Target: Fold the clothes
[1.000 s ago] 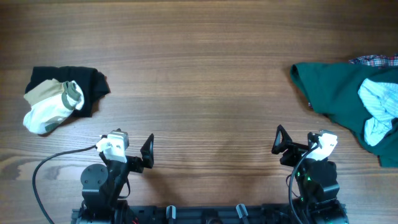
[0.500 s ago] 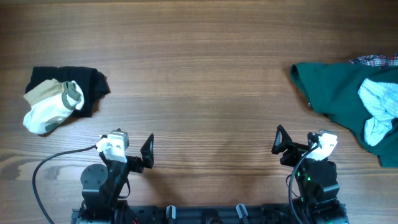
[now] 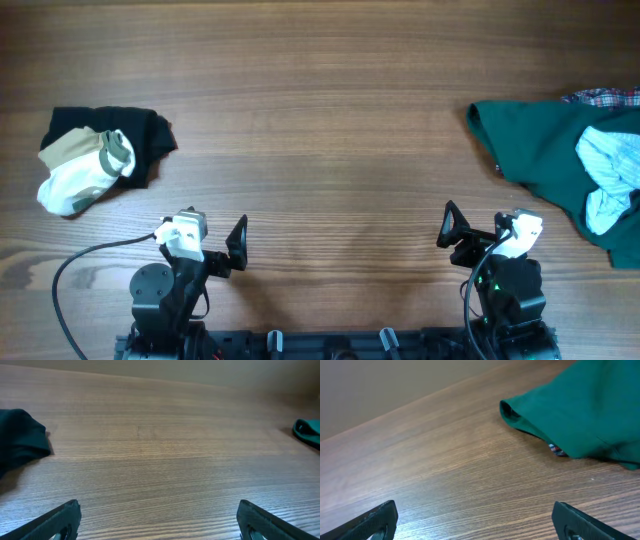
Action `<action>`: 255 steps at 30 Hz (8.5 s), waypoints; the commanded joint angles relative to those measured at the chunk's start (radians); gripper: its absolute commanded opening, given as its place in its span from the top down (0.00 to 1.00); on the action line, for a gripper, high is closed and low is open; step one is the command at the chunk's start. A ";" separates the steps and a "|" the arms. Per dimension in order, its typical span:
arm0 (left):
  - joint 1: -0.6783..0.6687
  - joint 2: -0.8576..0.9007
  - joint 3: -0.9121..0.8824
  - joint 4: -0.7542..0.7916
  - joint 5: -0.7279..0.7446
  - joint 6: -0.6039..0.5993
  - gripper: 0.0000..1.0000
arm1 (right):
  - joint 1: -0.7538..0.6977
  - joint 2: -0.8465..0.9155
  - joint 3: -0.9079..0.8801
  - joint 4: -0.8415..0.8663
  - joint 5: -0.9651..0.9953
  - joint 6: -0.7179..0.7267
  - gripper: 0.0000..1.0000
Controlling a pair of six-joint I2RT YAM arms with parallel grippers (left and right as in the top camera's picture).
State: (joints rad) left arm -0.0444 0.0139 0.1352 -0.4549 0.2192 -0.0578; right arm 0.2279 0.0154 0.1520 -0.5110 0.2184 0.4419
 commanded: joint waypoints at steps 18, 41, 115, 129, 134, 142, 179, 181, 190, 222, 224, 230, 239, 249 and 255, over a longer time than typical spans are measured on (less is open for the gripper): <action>-0.005 -0.007 0.003 0.108 0.270 -0.153 0.00 | -0.005 -0.010 0.003 0.167 -0.235 0.541 0.00; -0.011 1.233 1.083 -0.342 0.393 -0.242 0.00 | -0.019 1.014 1.023 -0.376 -0.255 -0.150 0.00; -0.415 1.226 1.084 -0.406 -0.127 -0.158 0.00 | -0.817 1.656 1.192 -0.180 -0.286 0.055 0.96; -0.415 1.226 1.084 -0.395 -0.127 -0.158 0.00 | -0.606 1.263 1.192 -0.252 -0.734 -0.170 0.96; -0.415 1.226 1.084 -0.400 -0.127 -0.159 0.00 | -0.359 1.263 1.192 -0.350 -0.742 -0.386 0.96; -0.415 1.226 1.084 -0.445 -0.128 -0.158 0.00 | -0.188 1.146 1.192 -0.431 -0.527 -0.360 0.96; -0.346 1.253 1.084 -0.430 -0.247 -0.198 0.14 | 0.222 1.523 1.181 -0.322 -0.345 -0.176 0.35; -0.345 1.264 1.084 -0.429 -0.247 -0.187 0.11 | 0.222 1.594 1.181 -0.372 -0.346 -0.177 0.35; -0.345 1.265 1.084 -0.454 -0.248 -0.182 0.04 | 0.222 1.901 1.181 -0.336 -0.344 -0.238 0.48; -0.345 1.266 1.084 -0.411 -0.246 -0.185 0.00 | 0.222 1.876 1.209 0.288 -0.553 -0.404 0.01; -0.345 1.266 1.084 -0.410 -0.246 -0.185 0.01 | 0.222 1.873 1.209 0.181 -0.497 -0.402 0.01; -0.345 1.266 1.084 -0.409 -0.247 -0.185 0.00 | 0.222 1.875 1.192 -0.124 -0.306 -0.324 0.14; -0.345 1.266 1.084 -0.415 -0.246 -0.186 0.00 | 0.222 1.899 1.023 -0.045 -0.217 -0.179 0.49; -0.346 1.266 1.084 -0.405 -0.243 -0.185 0.00 | 0.222 1.646 1.014 -0.222 -0.219 -0.258 0.96; -0.346 1.266 1.084 -0.375 -0.243 -0.185 0.00 | 0.225 1.441 1.014 -0.358 -0.351 -0.389 0.94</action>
State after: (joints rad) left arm -0.3931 1.2778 1.2049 -0.8398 -0.0181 -0.2489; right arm 0.4488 1.5032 1.1656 -0.8181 -0.0547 0.1246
